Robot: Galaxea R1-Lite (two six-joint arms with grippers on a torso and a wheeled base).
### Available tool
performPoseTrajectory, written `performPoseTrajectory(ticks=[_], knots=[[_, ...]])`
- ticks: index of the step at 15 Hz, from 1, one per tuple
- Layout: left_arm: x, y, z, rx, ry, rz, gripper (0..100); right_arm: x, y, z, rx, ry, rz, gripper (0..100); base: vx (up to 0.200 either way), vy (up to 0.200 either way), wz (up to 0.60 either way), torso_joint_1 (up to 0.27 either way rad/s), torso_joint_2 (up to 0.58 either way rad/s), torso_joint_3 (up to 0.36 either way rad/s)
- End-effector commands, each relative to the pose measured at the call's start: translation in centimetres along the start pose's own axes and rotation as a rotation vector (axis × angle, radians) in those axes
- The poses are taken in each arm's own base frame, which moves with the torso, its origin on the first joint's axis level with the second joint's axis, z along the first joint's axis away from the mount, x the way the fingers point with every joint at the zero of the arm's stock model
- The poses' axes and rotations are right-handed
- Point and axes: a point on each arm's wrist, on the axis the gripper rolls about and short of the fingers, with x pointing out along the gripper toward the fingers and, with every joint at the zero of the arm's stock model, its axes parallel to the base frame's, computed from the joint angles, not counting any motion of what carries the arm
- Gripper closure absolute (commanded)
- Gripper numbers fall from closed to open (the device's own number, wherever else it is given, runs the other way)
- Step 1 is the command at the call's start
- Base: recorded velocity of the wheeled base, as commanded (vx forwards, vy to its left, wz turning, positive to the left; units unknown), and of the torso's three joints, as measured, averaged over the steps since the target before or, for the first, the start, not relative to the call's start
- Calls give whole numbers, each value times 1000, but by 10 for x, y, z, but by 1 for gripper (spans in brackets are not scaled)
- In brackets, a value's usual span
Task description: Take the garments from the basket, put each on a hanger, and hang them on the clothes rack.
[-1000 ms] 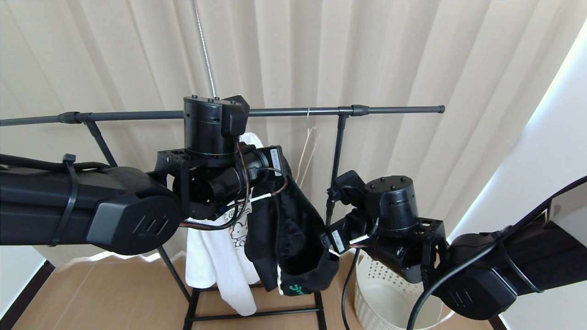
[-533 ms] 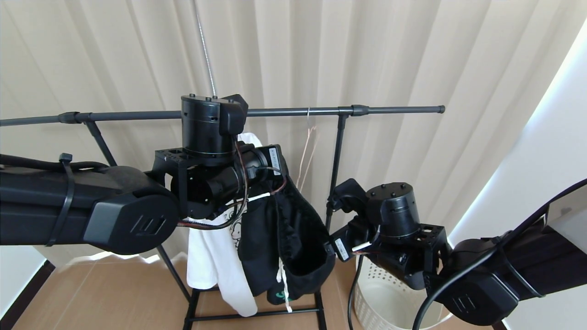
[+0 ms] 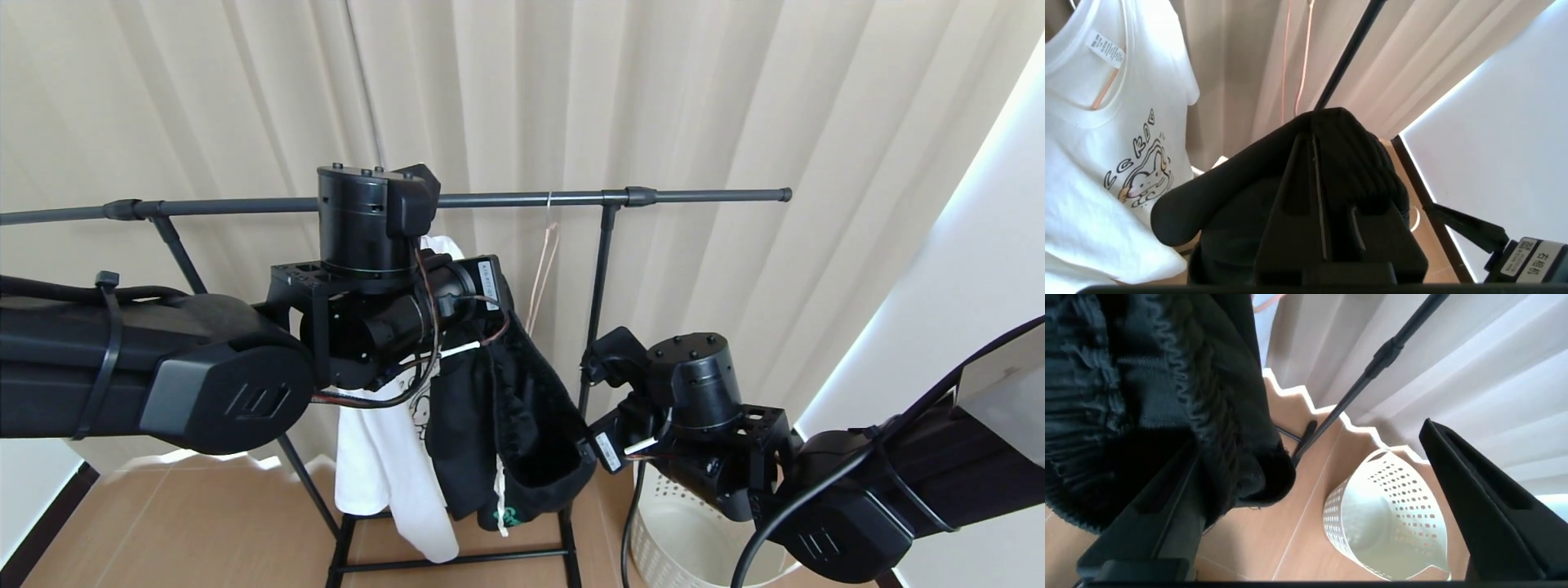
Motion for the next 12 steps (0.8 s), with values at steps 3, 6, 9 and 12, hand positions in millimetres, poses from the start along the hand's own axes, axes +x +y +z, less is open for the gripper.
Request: performPoseTrajectory(ticks=[3,6,9,12], knots=[[-1,0,1,-1,-3,-4,100,1,0,2,3,-7,1,100,0,0,0,0,0,0],[-1,0,0,0,2,-5,100,-1,-3,6,11,-20,-6,100,0,0,0,0,0,0],[-1,0,1,-2,1,-7,100,0,-12,10,27,-32,-28,100,0,0,0,0,0,0],[-1,5,-20,108,83,-30,100,-20,-46,35,91,-126,-95,100,0,0,0,0,0,0]])
